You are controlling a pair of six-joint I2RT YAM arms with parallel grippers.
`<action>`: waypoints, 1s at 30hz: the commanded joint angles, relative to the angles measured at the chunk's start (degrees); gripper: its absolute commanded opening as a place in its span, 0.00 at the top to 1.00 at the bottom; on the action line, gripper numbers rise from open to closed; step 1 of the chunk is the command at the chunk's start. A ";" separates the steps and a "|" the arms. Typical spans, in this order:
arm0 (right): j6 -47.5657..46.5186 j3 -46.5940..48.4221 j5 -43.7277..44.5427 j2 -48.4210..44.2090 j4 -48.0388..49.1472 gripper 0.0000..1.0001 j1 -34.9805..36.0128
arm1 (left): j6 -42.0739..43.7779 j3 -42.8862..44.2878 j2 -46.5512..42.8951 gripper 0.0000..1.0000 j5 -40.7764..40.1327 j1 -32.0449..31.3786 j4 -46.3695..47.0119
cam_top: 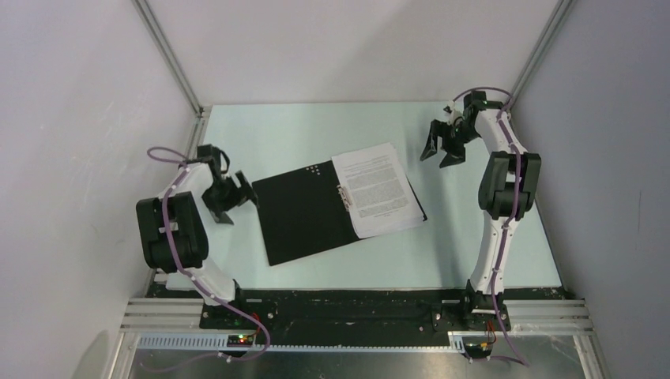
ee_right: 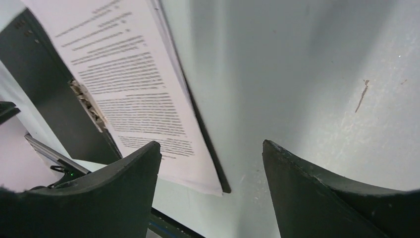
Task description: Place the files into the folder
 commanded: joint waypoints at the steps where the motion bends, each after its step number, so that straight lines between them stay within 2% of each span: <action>1: -1.63 -1.97 -2.46 3.41 -0.11 0.20 -0.03 | 2.98 -5.97 -3.78 0.05 6.09 1.66 1.50; 6: -1.46 -5.45 -4.39 5.59 -0.26 0.18 0.74 | 3.68 -11.58 -1.46 0.06 16.83 1.90 6.21; 10: -0.62 -6.47 -5.14 7.30 -0.86 0.15 1.55 | 5.64 -13.30 5.26 0.06 27.14 0.71 10.11; 16: 0.43 -5.75 -4.17 7.91 -2.00 0.11 2.30 | 9.00 -6.41 14.67 0.09 38.87 -4.80 10.49; 19: -0.14 -7.17 -8.49 7.52 -2.96 0.11 3.19 | 8.26 -1.84 16.67 0.10 42.82 -5.59 10.50; 23: -0.25 -9.61 -12.30 6.84 -2.85 0.12 6.06 | 8.07 1.04 13.54 0.11 44.21 -5.68 10.84; 30: 2.35 -4.93 -13.93 8.68 -2.03 0.12 9.37 | 7.97 7.94 4.66 0.12 47.04 -7.09 11.29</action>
